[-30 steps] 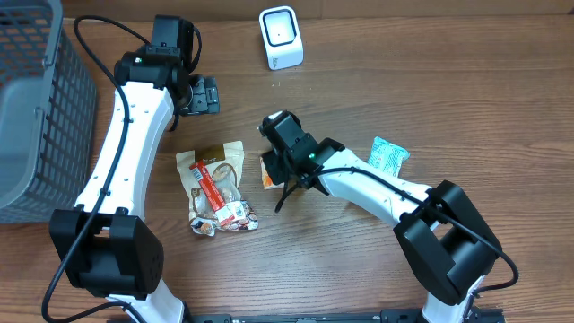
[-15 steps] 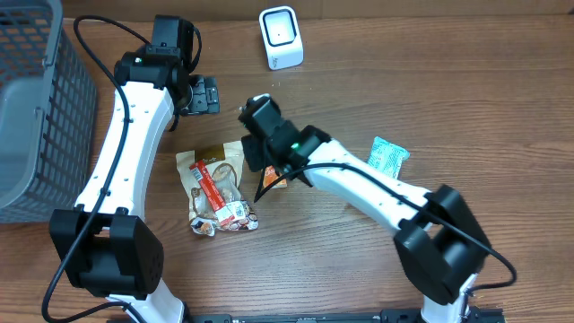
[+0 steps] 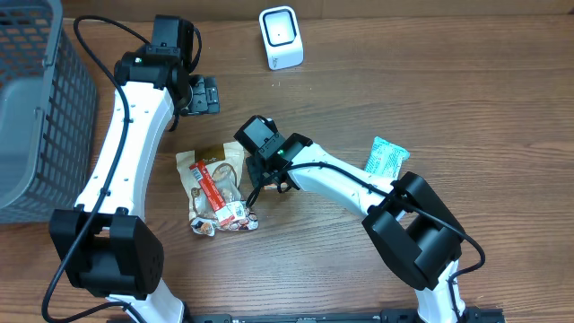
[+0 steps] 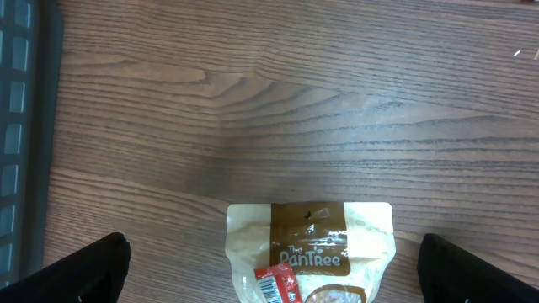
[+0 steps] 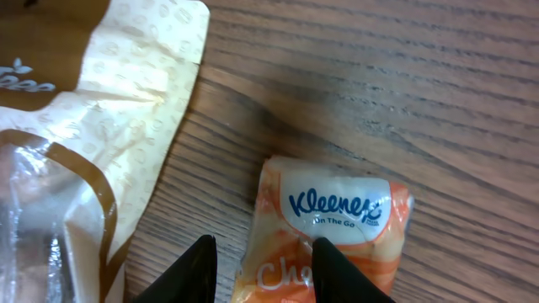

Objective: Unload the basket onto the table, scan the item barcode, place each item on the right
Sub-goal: 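Carry the Kleenex pack left toward the snack bag, then lower the Kleenex pack beside the snack bag and open the right gripper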

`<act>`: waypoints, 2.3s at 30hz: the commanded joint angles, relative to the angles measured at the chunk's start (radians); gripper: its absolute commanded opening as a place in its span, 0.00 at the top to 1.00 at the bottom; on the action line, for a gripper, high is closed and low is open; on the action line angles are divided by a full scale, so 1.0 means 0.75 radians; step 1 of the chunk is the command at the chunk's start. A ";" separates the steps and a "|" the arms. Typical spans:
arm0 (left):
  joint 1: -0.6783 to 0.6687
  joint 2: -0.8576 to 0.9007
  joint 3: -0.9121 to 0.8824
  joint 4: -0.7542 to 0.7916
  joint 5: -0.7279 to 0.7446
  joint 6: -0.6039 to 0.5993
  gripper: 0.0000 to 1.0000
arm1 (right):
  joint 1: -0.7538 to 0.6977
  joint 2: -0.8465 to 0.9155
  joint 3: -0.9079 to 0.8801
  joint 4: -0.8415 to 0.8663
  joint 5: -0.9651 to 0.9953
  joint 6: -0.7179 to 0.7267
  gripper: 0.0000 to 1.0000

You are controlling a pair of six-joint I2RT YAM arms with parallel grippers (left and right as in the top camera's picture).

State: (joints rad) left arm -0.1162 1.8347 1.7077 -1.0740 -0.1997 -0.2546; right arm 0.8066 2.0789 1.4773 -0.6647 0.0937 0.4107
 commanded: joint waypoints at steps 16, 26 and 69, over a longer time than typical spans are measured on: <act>-0.003 -0.020 0.021 0.002 -0.017 -0.005 0.00 | 0.014 0.013 -0.104 0.005 0.156 -0.014 0.65; -0.003 -0.020 0.021 0.002 -0.018 -0.005 0.00 | 0.014 0.011 -0.091 -0.056 0.143 -0.100 0.69; -0.003 -0.020 0.021 0.002 -0.017 -0.005 0.00 | 0.070 0.012 0.125 -0.463 0.313 -0.083 0.61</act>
State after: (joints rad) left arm -0.1162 1.8347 1.7077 -1.0737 -0.1997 -0.2546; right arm 0.8520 2.0827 1.5558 -1.0149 0.3214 0.3290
